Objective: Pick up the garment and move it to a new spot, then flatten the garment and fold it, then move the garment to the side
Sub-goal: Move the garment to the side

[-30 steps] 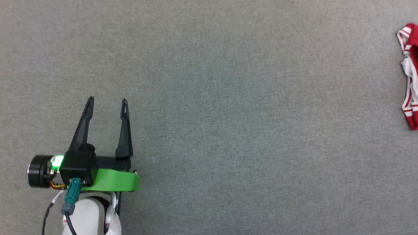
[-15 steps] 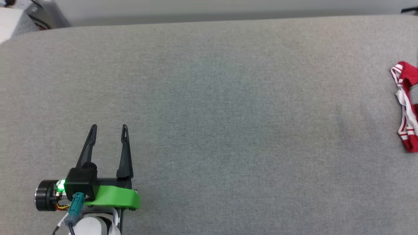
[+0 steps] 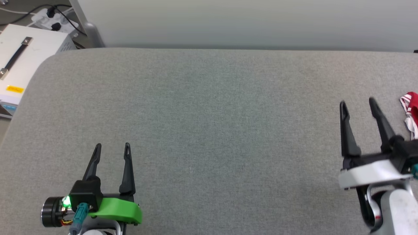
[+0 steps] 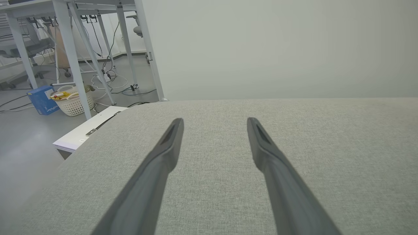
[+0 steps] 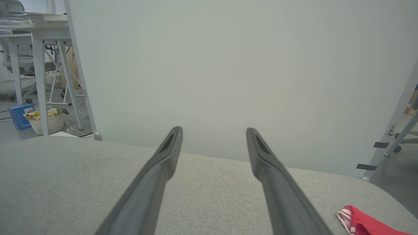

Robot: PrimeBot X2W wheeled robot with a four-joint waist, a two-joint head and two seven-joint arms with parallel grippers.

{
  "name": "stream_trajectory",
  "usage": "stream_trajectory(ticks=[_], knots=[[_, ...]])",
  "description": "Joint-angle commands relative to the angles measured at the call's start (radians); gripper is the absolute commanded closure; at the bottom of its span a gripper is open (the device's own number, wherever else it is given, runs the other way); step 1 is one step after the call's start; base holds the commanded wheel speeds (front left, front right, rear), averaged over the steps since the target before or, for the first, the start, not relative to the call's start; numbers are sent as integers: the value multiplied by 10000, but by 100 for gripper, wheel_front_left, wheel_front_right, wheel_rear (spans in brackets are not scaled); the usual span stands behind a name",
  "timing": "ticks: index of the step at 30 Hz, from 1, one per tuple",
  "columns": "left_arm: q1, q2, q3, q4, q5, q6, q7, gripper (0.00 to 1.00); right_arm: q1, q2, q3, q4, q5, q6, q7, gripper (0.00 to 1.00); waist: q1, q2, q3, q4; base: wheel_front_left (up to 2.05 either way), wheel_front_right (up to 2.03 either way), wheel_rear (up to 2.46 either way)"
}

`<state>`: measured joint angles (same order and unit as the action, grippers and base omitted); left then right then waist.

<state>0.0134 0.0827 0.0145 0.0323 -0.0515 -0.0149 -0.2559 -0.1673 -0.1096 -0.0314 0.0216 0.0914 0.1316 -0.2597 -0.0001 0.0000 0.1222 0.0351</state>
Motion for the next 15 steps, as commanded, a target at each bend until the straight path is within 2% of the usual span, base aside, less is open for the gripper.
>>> stream_trajectory(ticks=[1,15], knots=[[169,-76,43,47,-57,-69,-59,0,361,87,-98,-58,41,-9,-19,0,1,0,-298,180,0,0,0],[821,-169,26,161,-83,-389,-59,0,2348,552,-181,-419,130,-9,-20,0,1,0,-1108,62,0,0,0]])
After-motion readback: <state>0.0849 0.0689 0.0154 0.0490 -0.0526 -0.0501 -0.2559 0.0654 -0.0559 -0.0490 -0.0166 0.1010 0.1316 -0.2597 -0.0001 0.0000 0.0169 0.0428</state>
